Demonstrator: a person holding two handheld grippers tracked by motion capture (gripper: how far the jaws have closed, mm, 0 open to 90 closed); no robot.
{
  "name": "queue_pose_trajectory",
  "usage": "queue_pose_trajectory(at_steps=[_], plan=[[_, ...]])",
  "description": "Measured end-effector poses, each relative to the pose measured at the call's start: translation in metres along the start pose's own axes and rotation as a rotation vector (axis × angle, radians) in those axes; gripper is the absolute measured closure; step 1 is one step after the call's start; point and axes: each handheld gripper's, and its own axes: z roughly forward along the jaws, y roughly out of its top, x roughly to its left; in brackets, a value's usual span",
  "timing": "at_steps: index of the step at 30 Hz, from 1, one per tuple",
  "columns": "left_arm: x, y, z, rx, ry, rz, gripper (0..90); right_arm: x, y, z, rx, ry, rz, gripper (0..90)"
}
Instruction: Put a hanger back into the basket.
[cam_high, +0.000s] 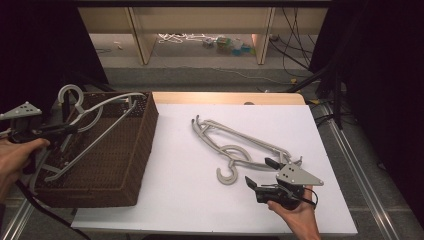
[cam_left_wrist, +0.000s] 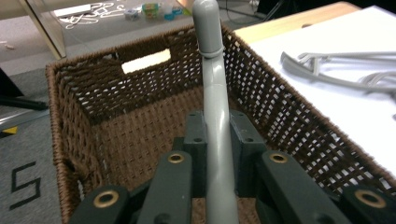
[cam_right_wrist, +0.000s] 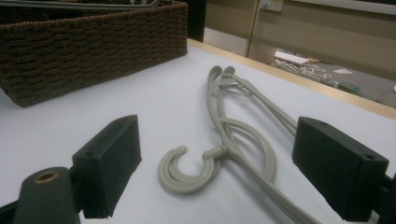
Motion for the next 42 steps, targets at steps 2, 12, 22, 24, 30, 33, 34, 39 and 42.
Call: queue_pose_trajectory(at_steps=[2, 12, 22, 24, 30, 33, 34, 39, 42], plan=[[0.002, -0.001, 0.004, 0.014, 0.004, 0.001, 79.3, 0.001, 0.000, 0.000, 0.005, 0.007, 0.004, 16.3], [0.005, -0.003, 0.028, 0.139, 0.025, 0.051, 79.1, 0.000, 0.000, 0.001, 0.002, 0.005, -0.006, 16.3], [0.011, 0.000, 0.036, 0.230, 0.036, 0.097, 78.8, 0.000, 0.000, 0.001, 0.002, 0.010, -0.005, 16.3], [0.011, 0.002, 0.035, 0.218, 0.060, 0.092, 78.9, 0.001, 0.000, 0.002, -0.003, 0.008, -0.007, 16.3], [0.011, 0.007, 0.036, 0.203, 0.056, 0.123, 79.1, 0.001, 0.000, 0.002, 0.010, 0.016, -0.007, 16.4], [0.012, 0.005, 0.040, 0.176, 0.062, 0.093, 79.1, 0.001, 0.000, 0.002, 0.009, 0.016, -0.008, 16.4], [0.013, 0.004, 0.040, 0.178, 0.060, 0.087, 79.1, 0.001, 0.000, 0.002, 0.007, 0.018, -0.008, 16.3], [0.016, 0.002, 0.039, 0.190, 0.055, 0.119, 79.0, 0.001, 0.000, 0.002, 0.011, 0.020, -0.007, 16.4], [0.016, -0.001, 0.041, 0.175, 0.069, 0.125, 78.7, 0.001, 0.001, 0.002, 0.011, 0.018, -0.008, 16.4]])
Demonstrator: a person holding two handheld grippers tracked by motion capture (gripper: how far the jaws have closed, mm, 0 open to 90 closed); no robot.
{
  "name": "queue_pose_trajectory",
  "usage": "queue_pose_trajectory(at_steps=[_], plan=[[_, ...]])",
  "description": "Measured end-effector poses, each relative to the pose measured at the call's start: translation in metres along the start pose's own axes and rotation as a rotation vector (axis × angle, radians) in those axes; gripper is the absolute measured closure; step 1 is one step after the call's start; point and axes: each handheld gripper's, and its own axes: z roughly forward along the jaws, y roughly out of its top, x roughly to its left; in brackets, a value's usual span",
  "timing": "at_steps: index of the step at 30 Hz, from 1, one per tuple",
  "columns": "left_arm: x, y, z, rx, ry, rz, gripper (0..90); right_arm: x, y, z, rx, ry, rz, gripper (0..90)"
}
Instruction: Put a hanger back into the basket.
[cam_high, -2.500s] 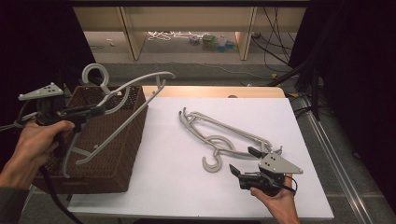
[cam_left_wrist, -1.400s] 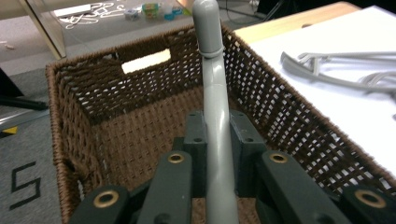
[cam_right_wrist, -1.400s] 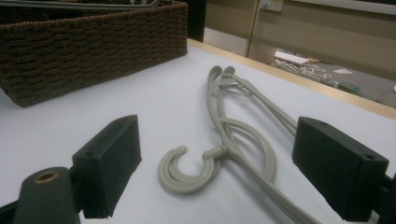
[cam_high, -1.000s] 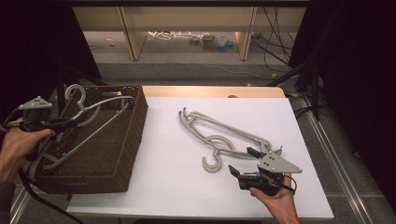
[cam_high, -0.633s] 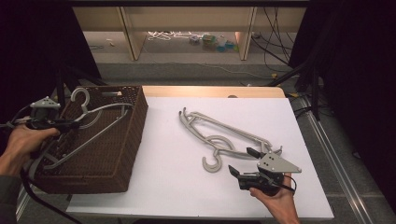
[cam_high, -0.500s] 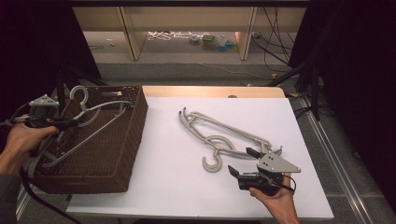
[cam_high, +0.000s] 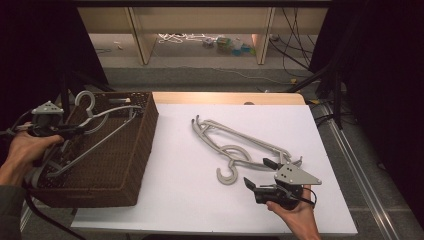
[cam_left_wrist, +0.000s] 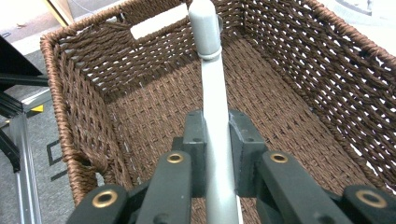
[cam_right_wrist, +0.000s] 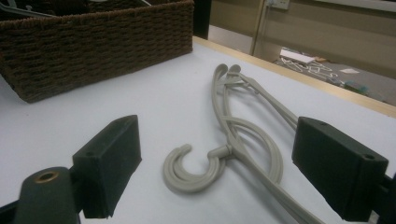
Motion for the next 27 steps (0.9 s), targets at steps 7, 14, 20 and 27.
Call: queue_pose_trajectory(at_steps=[7, 14, 20, 27], plan=[[0.004, -0.015, 0.011, 0.034, -0.003, -0.029, 77.9, 0.000, 0.000, 0.000, -0.004, -0.001, 0.002, 16.4], [-0.001, -0.017, 0.016, 0.084, 0.010, -0.013, 76.1, 0.000, 0.000, 0.000, -0.003, 0.001, 0.001, 16.4], [0.003, -0.020, 0.018, 0.095, 0.040, -0.059, 72.6, 0.000, 0.000, -0.001, -0.007, 0.001, 0.003, 16.4], [0.005, -0.017, 0.015, 0.173, 0.044, -0.041, 72.4, -0.002, -0.001, 0.000, -0.005, -0.004, 0.006, 16.4]])
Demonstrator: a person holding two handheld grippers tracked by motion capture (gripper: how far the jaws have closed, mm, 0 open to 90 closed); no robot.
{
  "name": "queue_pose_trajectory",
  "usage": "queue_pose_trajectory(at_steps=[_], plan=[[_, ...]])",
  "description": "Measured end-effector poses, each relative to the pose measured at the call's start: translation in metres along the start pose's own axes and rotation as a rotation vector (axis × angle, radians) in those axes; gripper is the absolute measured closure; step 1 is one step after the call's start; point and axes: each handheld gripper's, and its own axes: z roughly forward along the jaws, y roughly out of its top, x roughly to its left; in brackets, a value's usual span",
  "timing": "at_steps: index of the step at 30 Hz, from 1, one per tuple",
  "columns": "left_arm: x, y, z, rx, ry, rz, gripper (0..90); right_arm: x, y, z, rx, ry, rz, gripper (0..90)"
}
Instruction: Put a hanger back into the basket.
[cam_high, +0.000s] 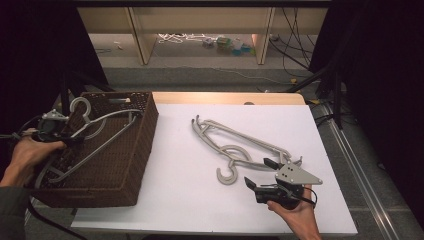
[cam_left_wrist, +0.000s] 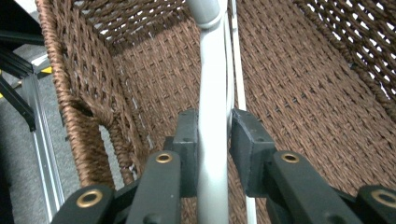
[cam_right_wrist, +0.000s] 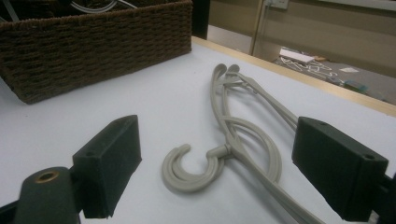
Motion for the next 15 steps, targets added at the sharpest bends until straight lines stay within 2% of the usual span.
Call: queue_pose_trajectory(at_steps=[2, 5, 7, 8, 10, 11, 12, 15], plan=[[0.000, 0.001, -0.002, 0.019, -0.005, -0.011, 72.3, 0.000, 0.000, 0.000, 0.000, 0.000, 0.000, 16.4], [-0.002, 0.002, -0.007, 0.035, 0.017, 0.017, 73.3, 0.001, 0.000, 0.000, -0.004, 0.002, 0.001, 16.4], [-0.002, 0.003, -0.013, 0.051, 0.038, 0.011, 74.2, 0.000, 0.000, 0.000, 0.001, 0.000, 0.000, 16.4], [-0.001, 0.003, -0.015, 0.052, 0.023, 0.018, 75.6, 0.001, 0.000, 0.000, 0.011, 0.006, 0.015, 16.4], [0.001, 0.001, -0.016, 0.034, -0.019, -0.020, 78.0, 0.000, 0.000, 0.001, -0.002, 0.002, 0.002, 16.4], [0.002, 0.000, -0.015, 0.033, -0.024, -0.029, 78.6, 0.001, 0.000, 0.001, 0.000, 0.003, 0.002, 16.4], [0.003, 0.000, -0.013, 0.057, -0.025, -0.028, 78.7, 0.001, 0.000, 0.001, -0.001, 0.003, 0.002, 16.4], [0.008, -0.002, -0.008, 0.074, -0.002, -0.058, 76.8, 0.001, 0.000, 0.000, 0.002, 0.005, -0.007, 16.4]])
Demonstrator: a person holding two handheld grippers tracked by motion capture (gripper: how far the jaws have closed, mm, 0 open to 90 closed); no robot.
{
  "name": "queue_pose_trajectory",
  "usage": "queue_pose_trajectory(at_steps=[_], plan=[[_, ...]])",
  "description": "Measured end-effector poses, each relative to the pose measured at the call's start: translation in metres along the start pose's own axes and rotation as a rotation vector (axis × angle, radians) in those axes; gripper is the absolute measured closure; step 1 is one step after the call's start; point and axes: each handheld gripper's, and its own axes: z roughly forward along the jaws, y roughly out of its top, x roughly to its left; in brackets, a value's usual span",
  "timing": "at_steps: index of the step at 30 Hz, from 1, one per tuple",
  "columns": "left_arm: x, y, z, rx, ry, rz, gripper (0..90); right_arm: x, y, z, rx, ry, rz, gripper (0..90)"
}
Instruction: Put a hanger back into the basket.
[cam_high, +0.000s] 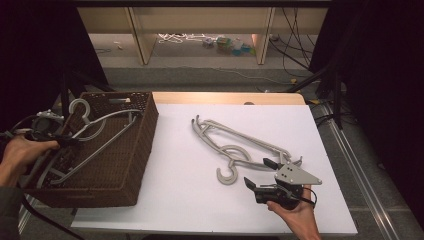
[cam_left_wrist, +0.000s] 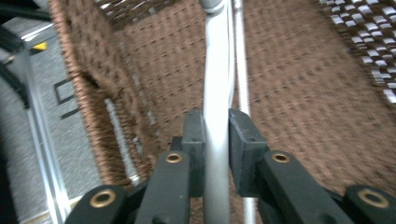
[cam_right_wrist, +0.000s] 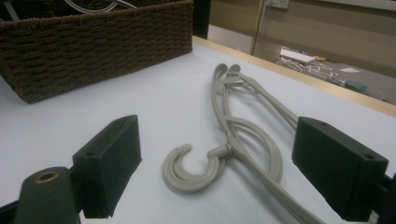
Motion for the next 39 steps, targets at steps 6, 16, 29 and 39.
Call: queue_pose_trajectory(at_steps=[6, 16, 29, 39], plan=[[0.001, -0.003, 0.012, 0.074, 0.060, -0.011, 71.6, 0.000, 0.000, 0.000, -0.007, -0.003, 0.005, 16.4], [-0.003, -0.007, 0.007, 0.045, 0.139, 0.002, 69.1, -0.001, -0.001, 0.000, 0.001, -0.006, 0.010, 16.4], [0.006, -0.016, 0.014, 0.090, 0.178, -0.008, 80.9, -0.001, -0.001, 0.000, 0.001, -0.004, 0.008, 16.4], [-0.001, -0.013, 0.002, -0.004, 0.181, -0.092, 53.9, 0.000, -0.001, 0.000, 0.010, -0.002, 0.025, 16.4]])
